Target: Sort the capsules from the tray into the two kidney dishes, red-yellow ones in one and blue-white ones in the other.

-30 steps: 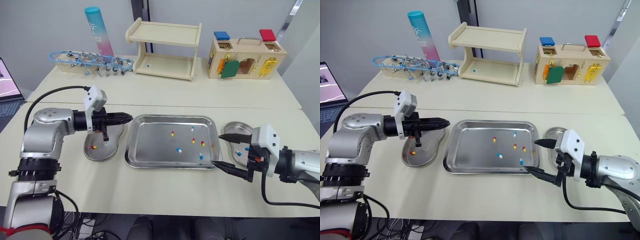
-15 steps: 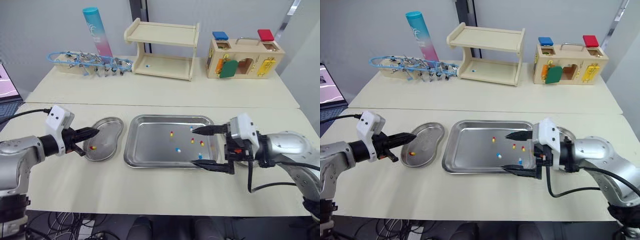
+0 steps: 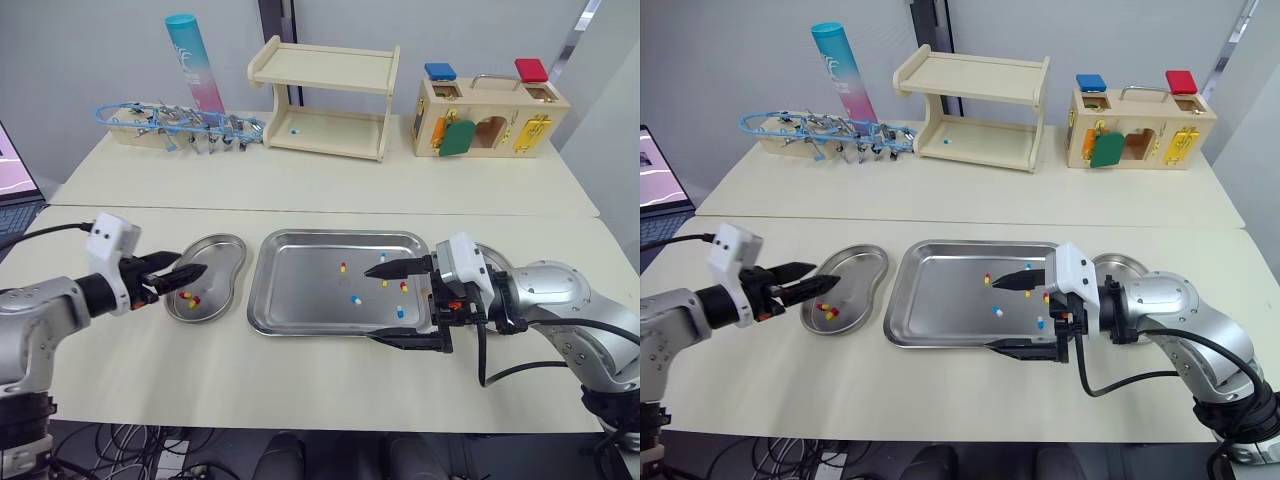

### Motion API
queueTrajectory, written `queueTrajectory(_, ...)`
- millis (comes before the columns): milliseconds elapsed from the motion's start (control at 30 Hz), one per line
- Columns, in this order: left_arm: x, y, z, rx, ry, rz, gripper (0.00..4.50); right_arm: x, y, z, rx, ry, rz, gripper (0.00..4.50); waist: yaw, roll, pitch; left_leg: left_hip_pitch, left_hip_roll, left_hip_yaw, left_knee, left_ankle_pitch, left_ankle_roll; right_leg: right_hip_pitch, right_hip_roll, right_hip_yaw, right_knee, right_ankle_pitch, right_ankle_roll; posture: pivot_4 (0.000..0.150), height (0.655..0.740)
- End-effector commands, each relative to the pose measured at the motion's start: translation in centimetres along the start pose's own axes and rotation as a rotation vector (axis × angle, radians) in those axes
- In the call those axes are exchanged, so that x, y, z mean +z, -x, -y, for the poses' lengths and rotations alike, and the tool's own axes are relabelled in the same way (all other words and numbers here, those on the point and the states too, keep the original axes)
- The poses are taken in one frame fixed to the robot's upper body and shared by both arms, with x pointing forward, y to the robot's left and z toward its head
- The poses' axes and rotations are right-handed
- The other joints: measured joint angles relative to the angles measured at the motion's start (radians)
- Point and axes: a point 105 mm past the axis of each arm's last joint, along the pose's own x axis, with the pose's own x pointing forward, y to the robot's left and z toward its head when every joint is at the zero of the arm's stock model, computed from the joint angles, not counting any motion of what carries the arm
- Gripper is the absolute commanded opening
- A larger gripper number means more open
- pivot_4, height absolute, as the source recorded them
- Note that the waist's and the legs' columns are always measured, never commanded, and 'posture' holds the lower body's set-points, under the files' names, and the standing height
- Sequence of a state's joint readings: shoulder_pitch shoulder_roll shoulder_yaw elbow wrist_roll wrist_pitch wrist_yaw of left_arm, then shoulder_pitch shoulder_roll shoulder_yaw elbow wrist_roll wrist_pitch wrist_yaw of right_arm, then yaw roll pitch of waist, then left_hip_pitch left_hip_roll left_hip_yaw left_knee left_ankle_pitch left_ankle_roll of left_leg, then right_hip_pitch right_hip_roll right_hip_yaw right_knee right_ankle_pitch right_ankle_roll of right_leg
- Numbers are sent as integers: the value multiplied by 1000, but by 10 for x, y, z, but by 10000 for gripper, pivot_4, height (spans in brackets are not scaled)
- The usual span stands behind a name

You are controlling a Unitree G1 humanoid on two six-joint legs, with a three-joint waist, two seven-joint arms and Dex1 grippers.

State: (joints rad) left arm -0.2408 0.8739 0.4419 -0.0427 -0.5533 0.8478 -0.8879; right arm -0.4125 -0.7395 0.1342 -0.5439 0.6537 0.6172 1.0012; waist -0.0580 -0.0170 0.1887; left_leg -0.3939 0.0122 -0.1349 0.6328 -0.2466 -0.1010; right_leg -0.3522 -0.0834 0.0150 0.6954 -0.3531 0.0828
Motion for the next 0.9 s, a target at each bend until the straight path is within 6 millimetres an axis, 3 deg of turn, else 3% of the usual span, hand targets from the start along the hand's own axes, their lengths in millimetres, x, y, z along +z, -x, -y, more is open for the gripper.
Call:
queueTrajectory(33,30,20,-2,-14,31,95,44764,9,-1,-4,1,51,26,45000,0,0,0,0,0,0,0,0,0,0,0,0,0,0,0,1500,7400)
queueTrajectory(300,40,53,-21,72,-19,79,44764,6,-1,-6,-18,44,33,45000,0,0,0,1,0,1,-1,0,0,0,0,0,0,0,0,1500,7400)
queueTrajectory(467,32,68,-30,146,-62,68,44764,3,5,-4,-42,40,15,45000,-1,0,0,0,0,1,-2,0,0,-1,0,1,0,0,0,1500,7400)
queueTrajectory(667,14,87,-43,254,-122,37,44764,-6,40,8,-150,38,-88,45000,3,0,0,0,0,1,-2,0,0,-1,0,1,-1,0,0,1500,7400)
queueTrajectory(900,-23,114,-68,414,-148,10,44764,-37,121,27,-387,40,-350,45000,10,0,0,0,0,2,-3,0,0,-1,0,1,-2,0,0,1500,7400)
